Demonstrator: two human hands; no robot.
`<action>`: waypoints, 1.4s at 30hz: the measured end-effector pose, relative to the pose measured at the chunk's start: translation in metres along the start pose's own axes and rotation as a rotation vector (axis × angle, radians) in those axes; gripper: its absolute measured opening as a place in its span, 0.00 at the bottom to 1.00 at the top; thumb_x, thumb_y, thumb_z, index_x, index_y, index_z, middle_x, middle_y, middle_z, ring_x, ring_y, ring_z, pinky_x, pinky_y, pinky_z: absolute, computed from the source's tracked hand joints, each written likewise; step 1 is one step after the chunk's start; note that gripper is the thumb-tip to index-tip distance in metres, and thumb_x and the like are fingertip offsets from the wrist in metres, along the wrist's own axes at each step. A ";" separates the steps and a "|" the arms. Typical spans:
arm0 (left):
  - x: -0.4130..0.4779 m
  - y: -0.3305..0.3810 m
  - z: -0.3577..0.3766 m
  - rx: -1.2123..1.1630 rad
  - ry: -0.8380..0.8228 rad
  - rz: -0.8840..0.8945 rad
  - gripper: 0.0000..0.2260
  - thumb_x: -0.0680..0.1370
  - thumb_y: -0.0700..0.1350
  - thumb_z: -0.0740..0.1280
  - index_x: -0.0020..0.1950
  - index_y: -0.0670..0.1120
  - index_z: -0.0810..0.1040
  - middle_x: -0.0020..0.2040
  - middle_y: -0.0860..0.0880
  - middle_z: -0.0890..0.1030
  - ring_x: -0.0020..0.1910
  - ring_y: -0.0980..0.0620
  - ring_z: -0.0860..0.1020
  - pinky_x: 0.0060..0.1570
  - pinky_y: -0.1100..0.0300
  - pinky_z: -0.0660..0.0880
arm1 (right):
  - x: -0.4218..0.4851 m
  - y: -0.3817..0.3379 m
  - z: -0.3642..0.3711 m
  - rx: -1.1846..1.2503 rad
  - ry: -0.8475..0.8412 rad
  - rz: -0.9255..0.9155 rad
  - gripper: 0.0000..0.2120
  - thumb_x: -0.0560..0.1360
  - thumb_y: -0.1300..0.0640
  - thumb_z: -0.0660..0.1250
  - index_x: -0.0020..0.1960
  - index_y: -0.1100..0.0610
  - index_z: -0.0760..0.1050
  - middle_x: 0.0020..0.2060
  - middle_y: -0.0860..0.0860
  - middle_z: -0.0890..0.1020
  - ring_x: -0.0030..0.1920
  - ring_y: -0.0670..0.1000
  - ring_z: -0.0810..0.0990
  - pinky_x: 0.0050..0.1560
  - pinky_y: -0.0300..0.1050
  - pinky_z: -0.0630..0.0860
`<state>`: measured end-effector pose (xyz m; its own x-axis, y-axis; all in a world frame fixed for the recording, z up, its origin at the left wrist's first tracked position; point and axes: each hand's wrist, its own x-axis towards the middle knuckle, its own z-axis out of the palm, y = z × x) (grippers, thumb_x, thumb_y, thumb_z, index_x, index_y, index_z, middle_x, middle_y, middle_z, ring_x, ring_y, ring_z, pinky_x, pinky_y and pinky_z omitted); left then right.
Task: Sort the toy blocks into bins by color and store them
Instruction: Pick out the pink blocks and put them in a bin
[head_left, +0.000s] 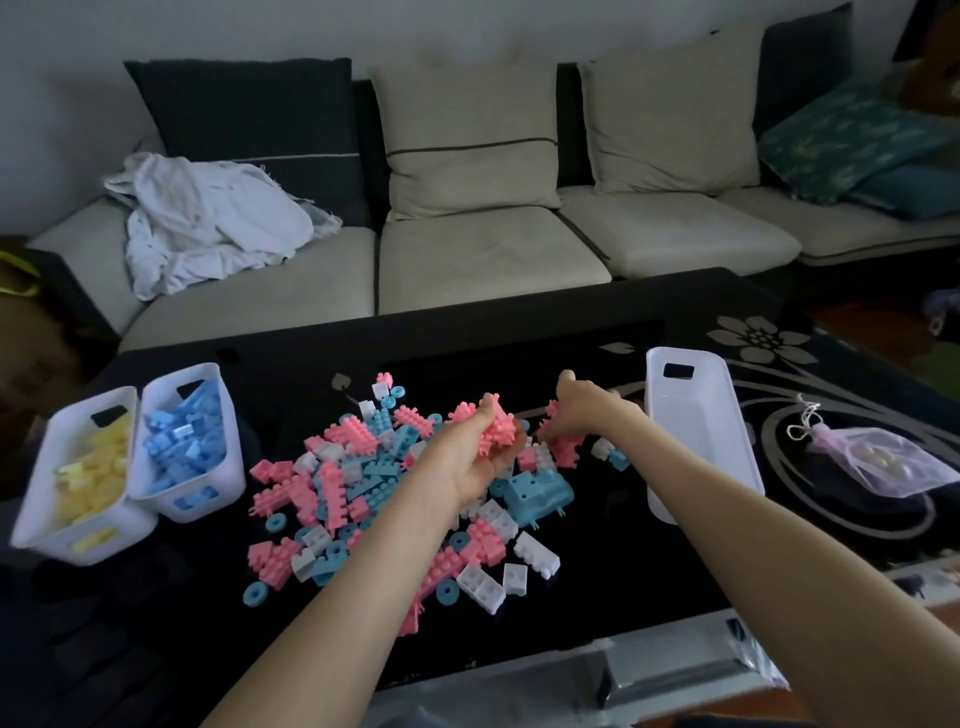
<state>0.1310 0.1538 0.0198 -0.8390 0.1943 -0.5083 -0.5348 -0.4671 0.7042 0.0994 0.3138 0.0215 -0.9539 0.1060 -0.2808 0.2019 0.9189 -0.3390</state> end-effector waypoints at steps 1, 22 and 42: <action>-0.001 -0.002 0.002 0.004 0.009 0.010 0.12 0.75 0.46 0.69 0.49 0.37 0.77 0.43 0.41 0.79 0.35 0.48 0.81 0.33 0.58 0.79 | 0.001 0.002 0.002 0.028 -0.001 -0.002 0.46 0.71 0.51 0.70 0.75 0.60 0.42 0.53 0.56 0.79 0.57 0.58 0.76 0.66 0.57 0.67; -0.015 -0.054 0.132 0.277 -0.221 0.032 0.05 0.80 0.36 0.61 0.45 0.39 0.74 0.32 0.44 0.70 0.35 0.50 0.74 0.44 0.56 0.78 | -0.058 0.114 -0.063 0.687 0.399 0.133 0.26 0.72 0.52 0.68 0.62 0.55 0.58 0.35 0.52 0.76 0.30 0.47 0.77 0.24 0.38 0.70; -0.011 -0.054 0.132 0.641 -0.180 0.171 0.17 0.77 0.33 0.58 0.66 0.42 0.71 0.52 0.44 0.76 0.49 0.51 0.77 0.48 0.59 0.76 | -0.063 0.115 -0.045 0.322 0.507 0.116 0.20 0.79 0.51 0.51 0.67 0.58 0.65 0.60 0.58 0.75 0.58 0.60 0.72 0.58 0.53 0.65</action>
<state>0.1558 0.2912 0.0530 -0.8908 0.3296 -0.3128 -0.3011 0.0875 0.9496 0.1726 0.4295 0.0405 -0.8927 0.4388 0.1030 0.2924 0.7378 -0.6085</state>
